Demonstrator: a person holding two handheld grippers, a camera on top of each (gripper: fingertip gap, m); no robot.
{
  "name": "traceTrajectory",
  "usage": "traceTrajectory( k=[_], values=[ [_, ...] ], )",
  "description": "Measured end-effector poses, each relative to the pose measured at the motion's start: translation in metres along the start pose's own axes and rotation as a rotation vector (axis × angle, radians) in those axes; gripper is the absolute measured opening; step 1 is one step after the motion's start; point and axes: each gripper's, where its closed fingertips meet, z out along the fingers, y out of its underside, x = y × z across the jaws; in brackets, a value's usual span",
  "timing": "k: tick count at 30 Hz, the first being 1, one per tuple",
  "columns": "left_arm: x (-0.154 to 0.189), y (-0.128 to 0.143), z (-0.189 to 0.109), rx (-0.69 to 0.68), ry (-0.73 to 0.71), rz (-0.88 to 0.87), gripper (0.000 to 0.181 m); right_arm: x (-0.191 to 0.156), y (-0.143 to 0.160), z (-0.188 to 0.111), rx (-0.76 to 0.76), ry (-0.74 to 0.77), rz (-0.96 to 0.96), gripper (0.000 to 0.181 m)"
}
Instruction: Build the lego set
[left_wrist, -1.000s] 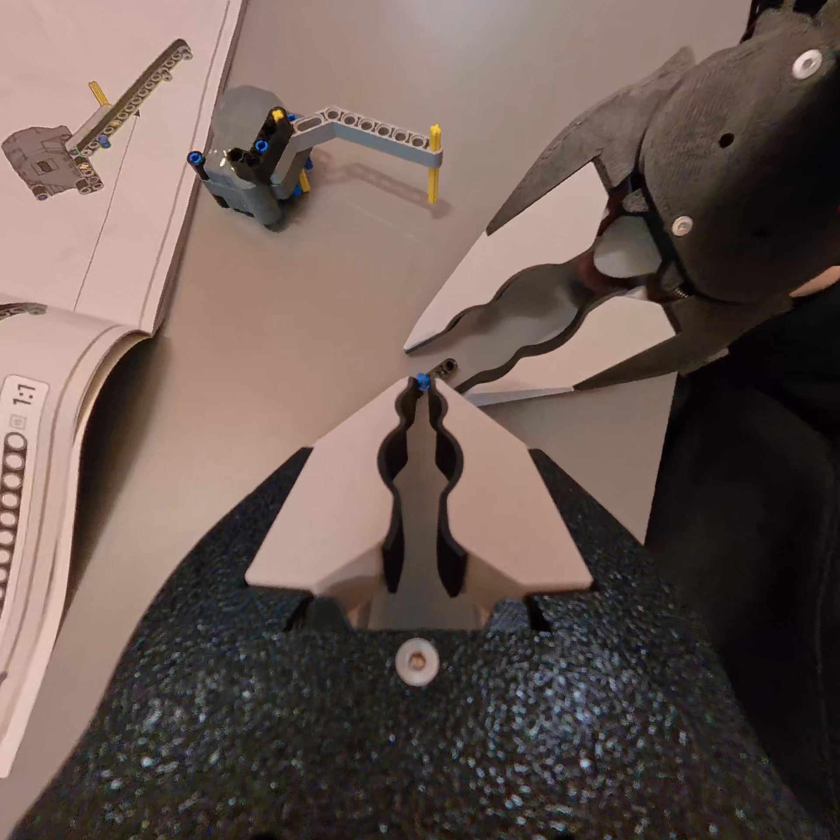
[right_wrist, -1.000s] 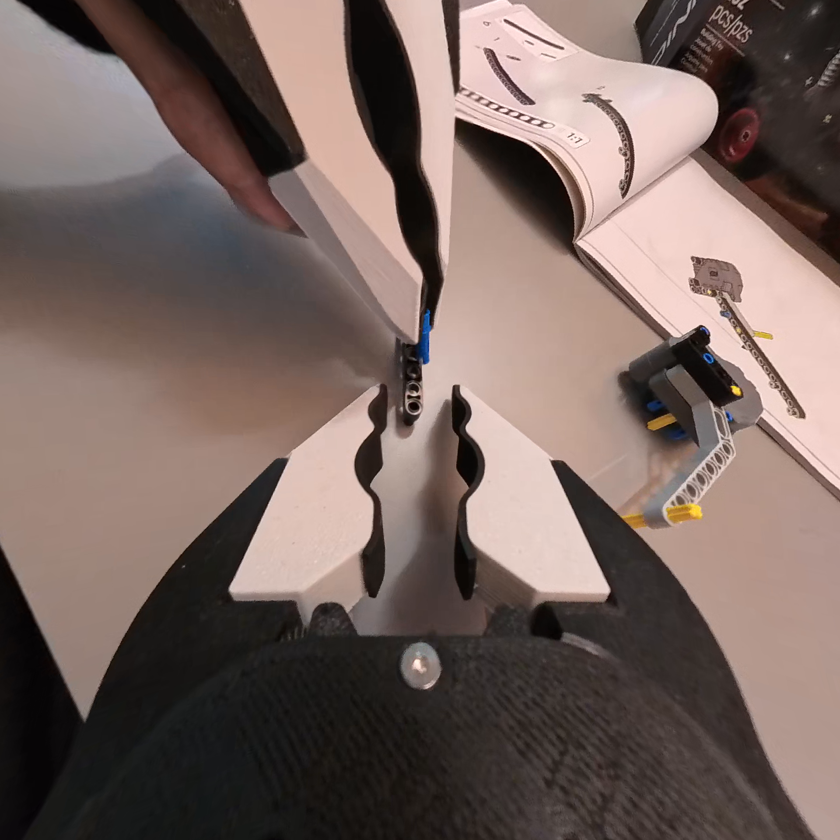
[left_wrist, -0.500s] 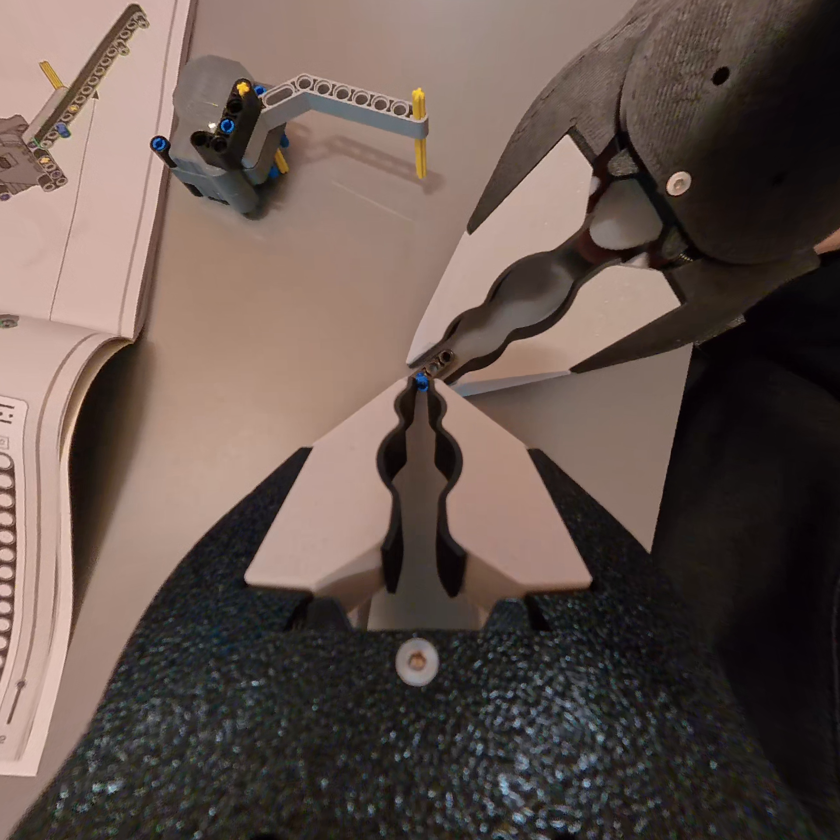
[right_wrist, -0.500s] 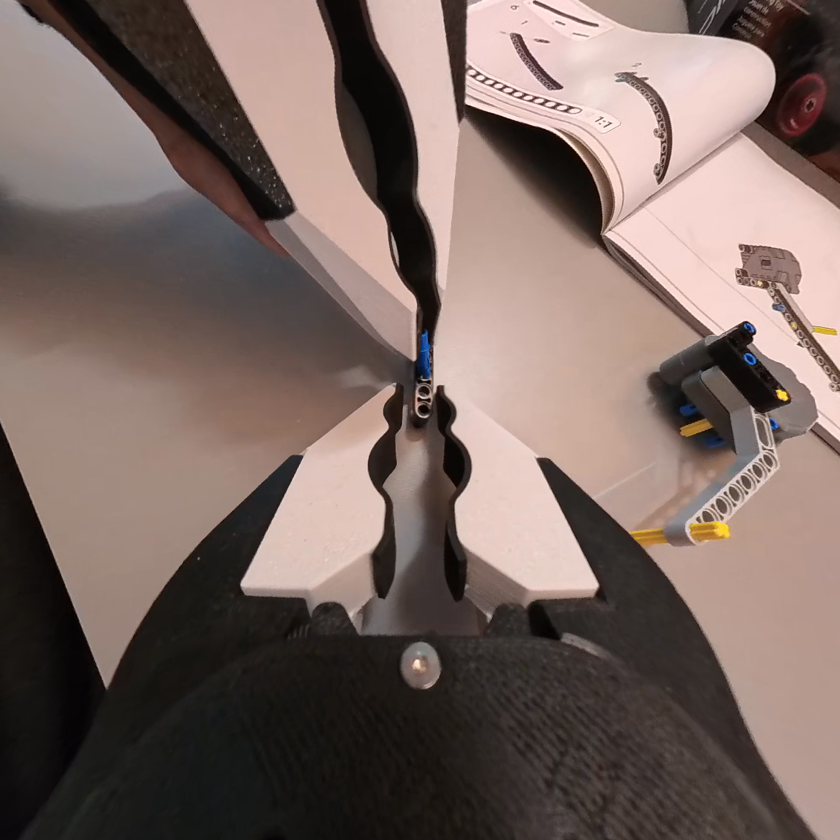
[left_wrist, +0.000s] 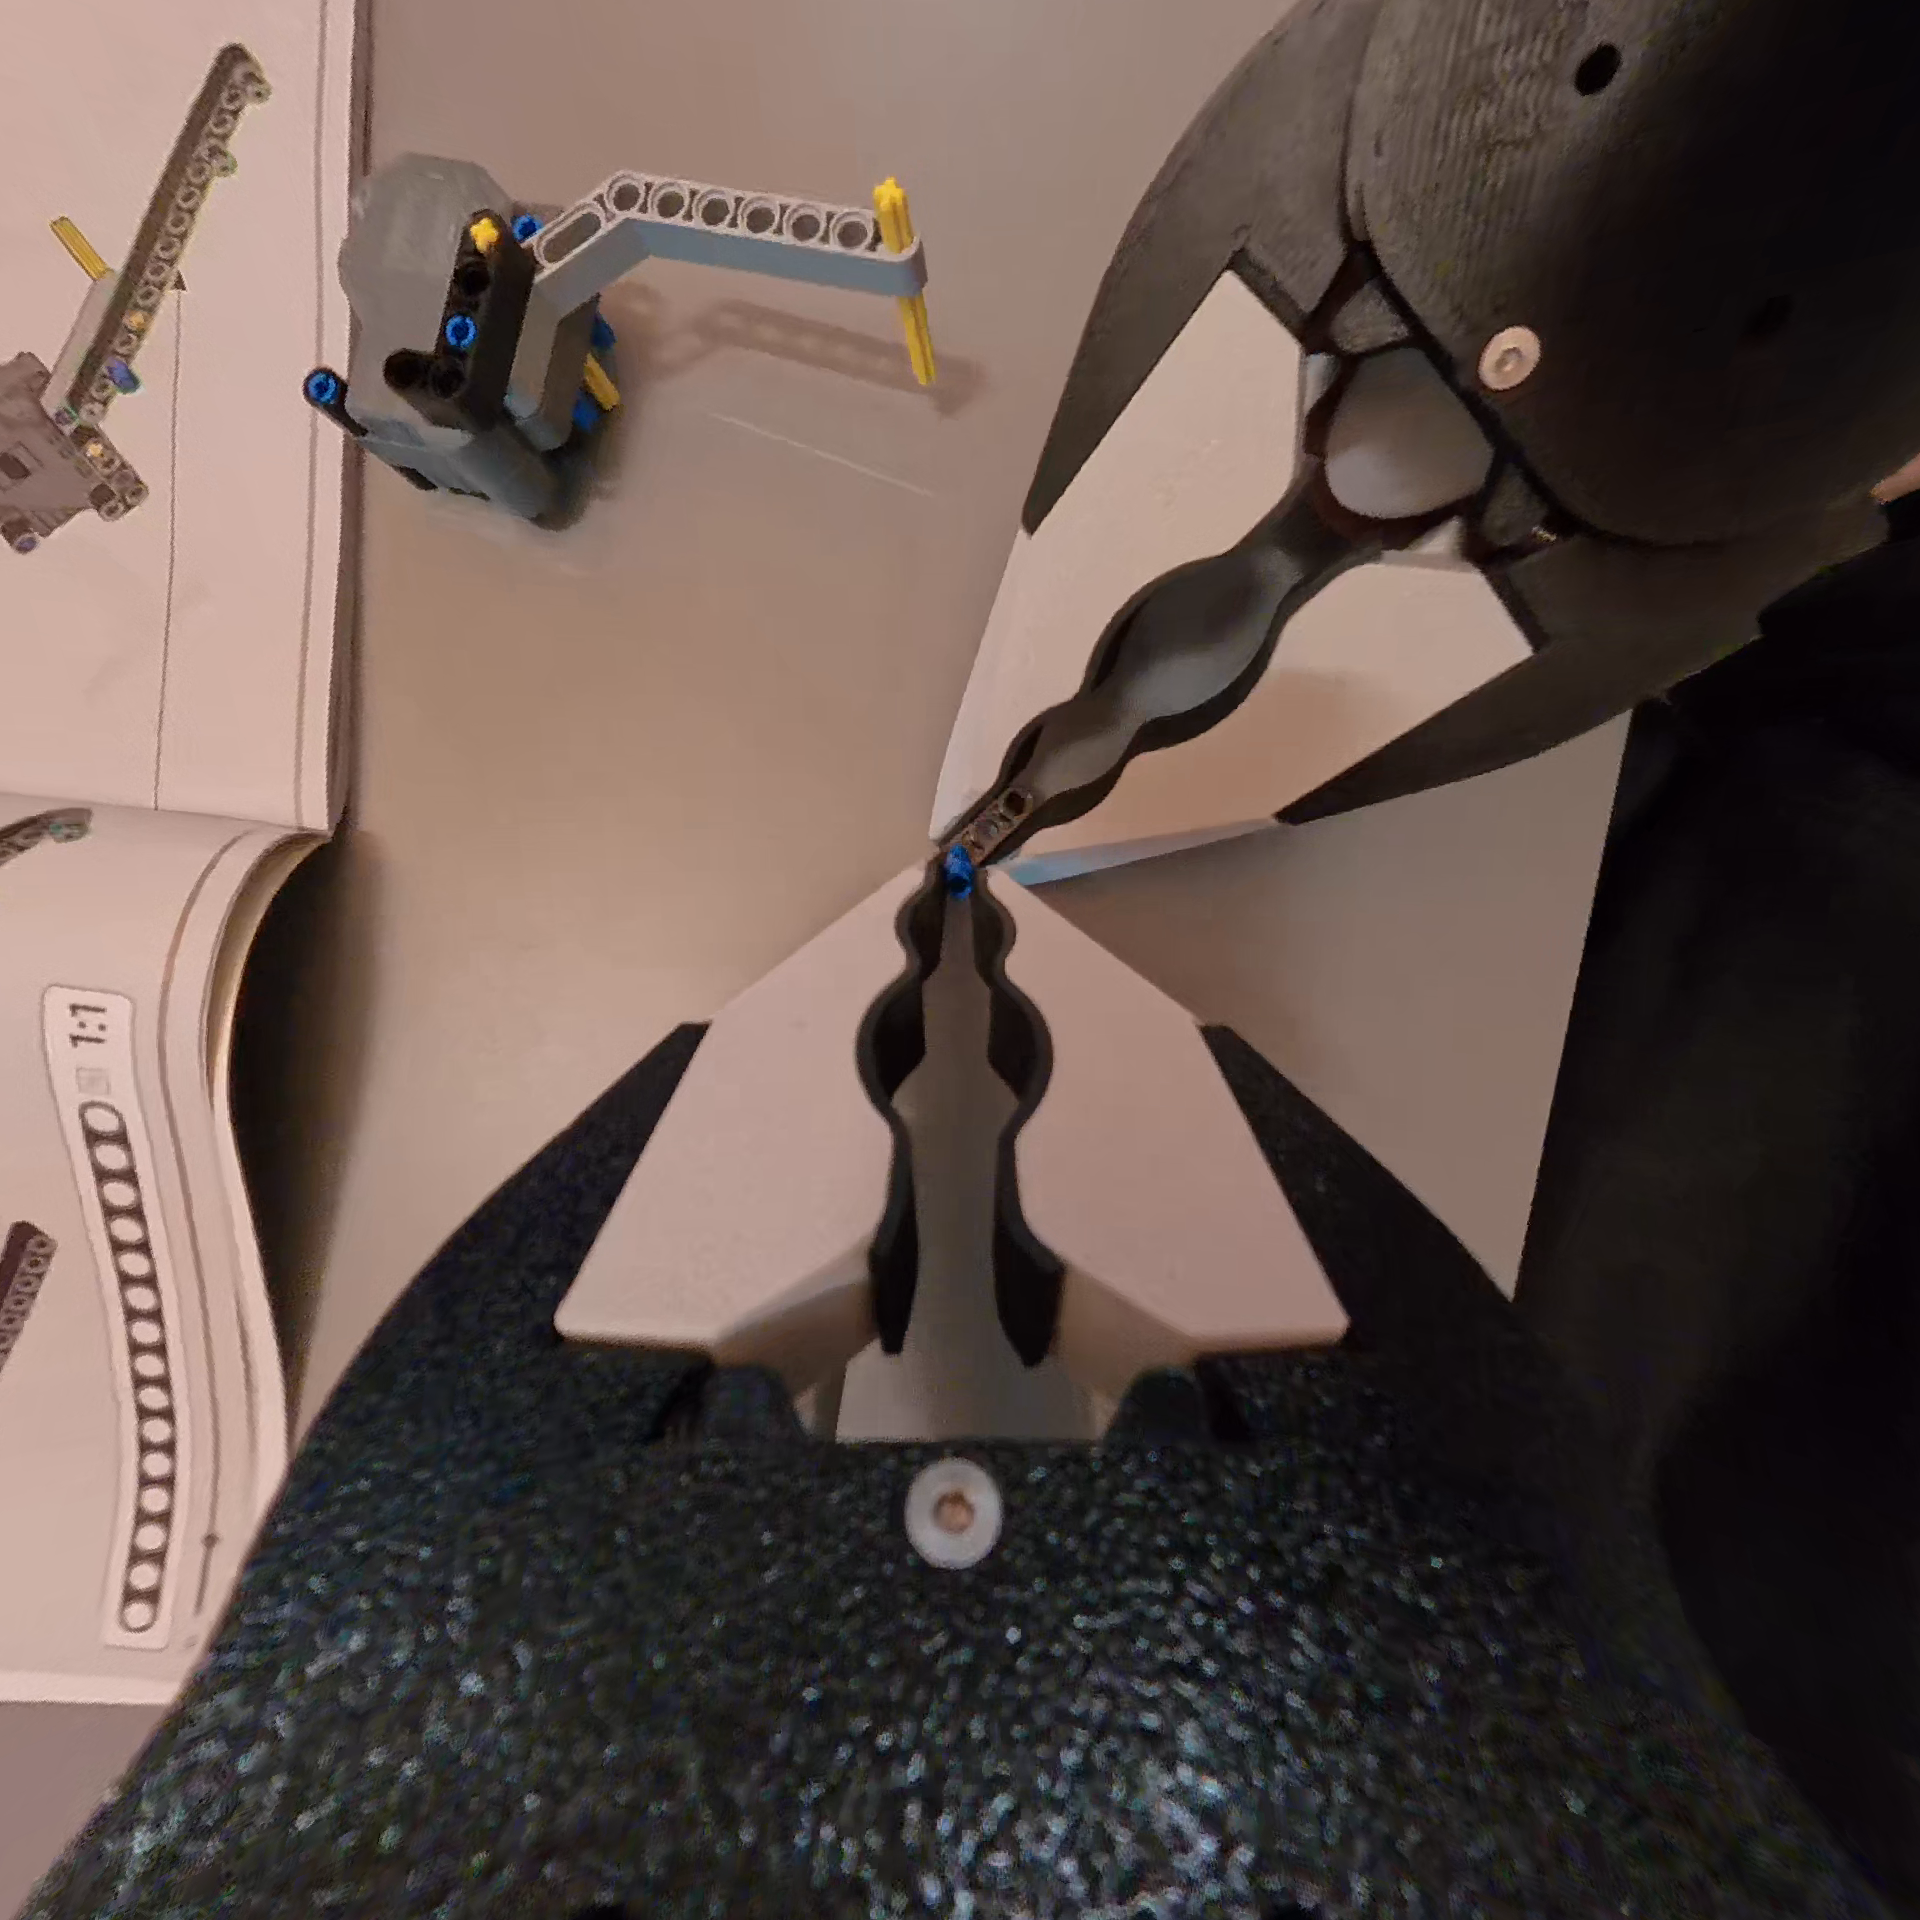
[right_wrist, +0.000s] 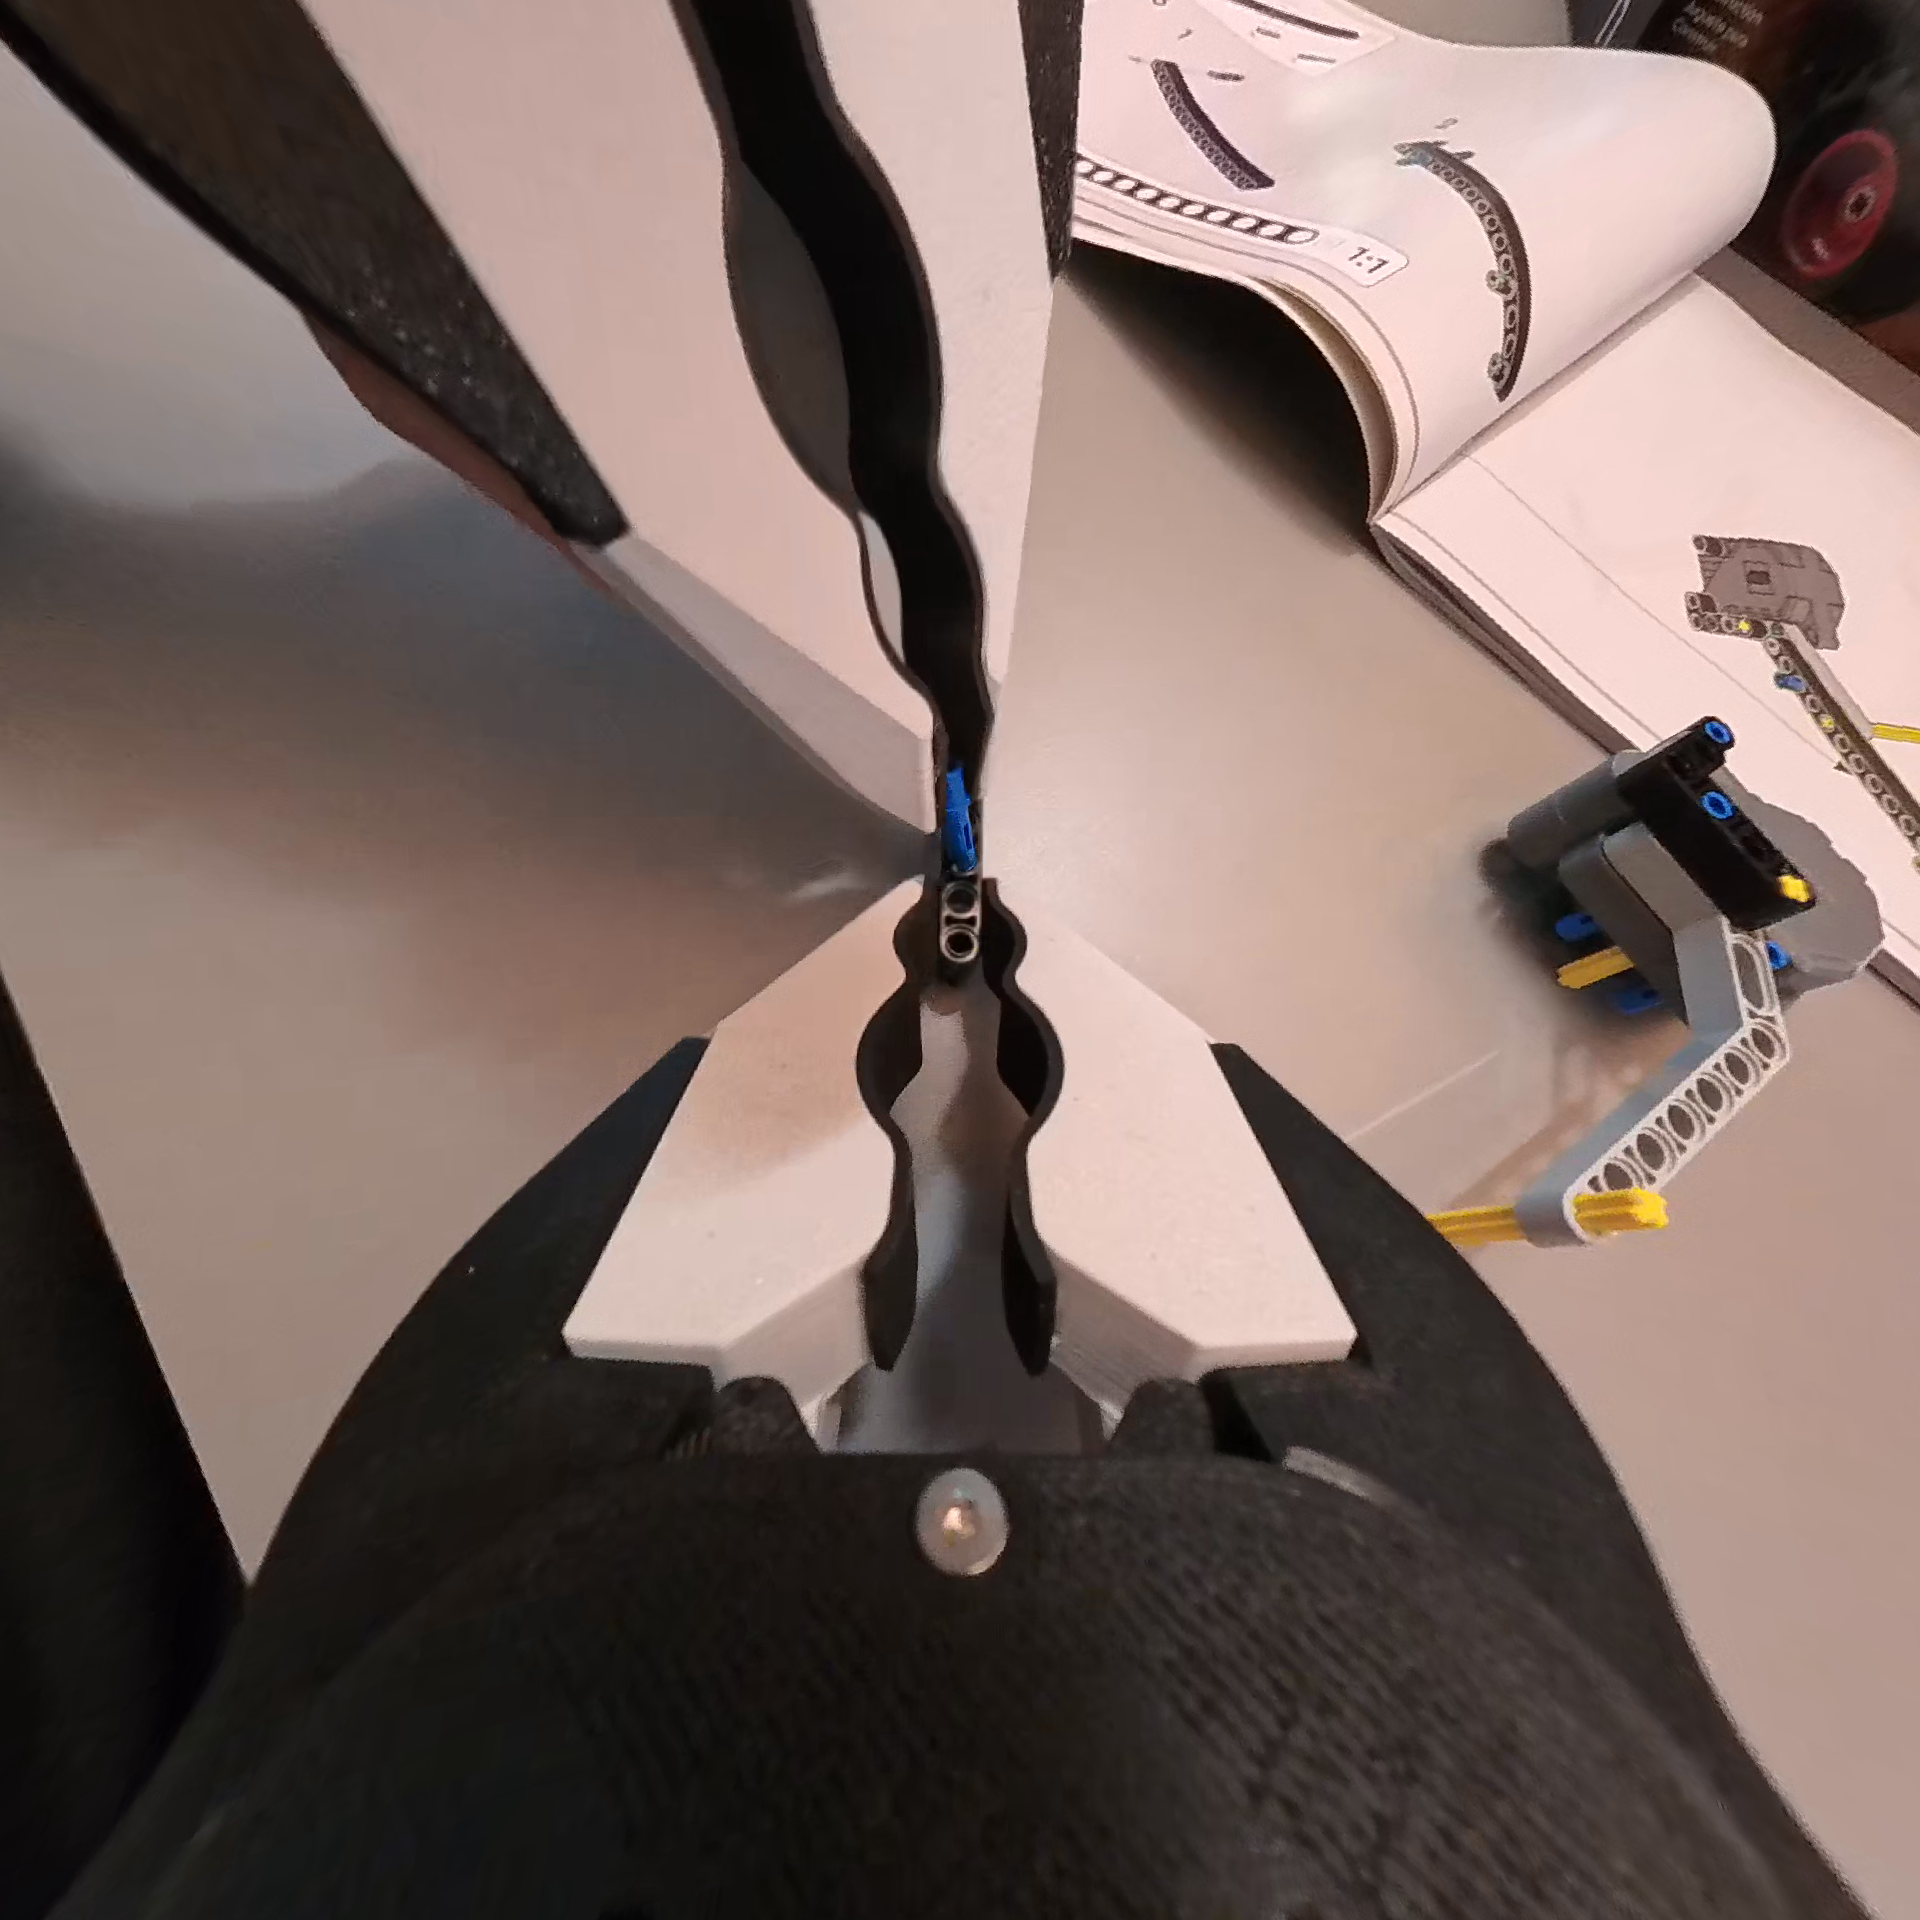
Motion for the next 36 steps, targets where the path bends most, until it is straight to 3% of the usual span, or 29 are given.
traceTrajectory(
  k=[9,21,27,33,36],
  values=[
    [0.0,-0.0009,-0.0004,-0.121,0.015,0.072,0.002,-0.0001,-0.0003,0.0001,0.0,0.025,-0.032,0.005],
    [0.0,-0.0012,0.0003,-0.1,0.062,0.031,0.002,-0.0001,-0.0001,0.0003,-0.001,0.013,-0.019,0.005],
    [0.0004,-0.0035,0.0012,-0.127,-0.026,0.122,0.002,-0.0001,-0.0001,0.0003,-0.002,0.01,-0.016,0.005],
    [0.0007,-0.0029,0.0012,-0.153,0.022,0.115,0.001,-0.0002,-0.0002,0.0004,-0.002,0.015,-0.022,0.005],
    [0.0008,-0.0058,0.0042,-0.093,0.041,0.07,0.001,-0.0001,-0.0001,0.0003,-0.002,0.013,-0.02,0.005]
  ],
)
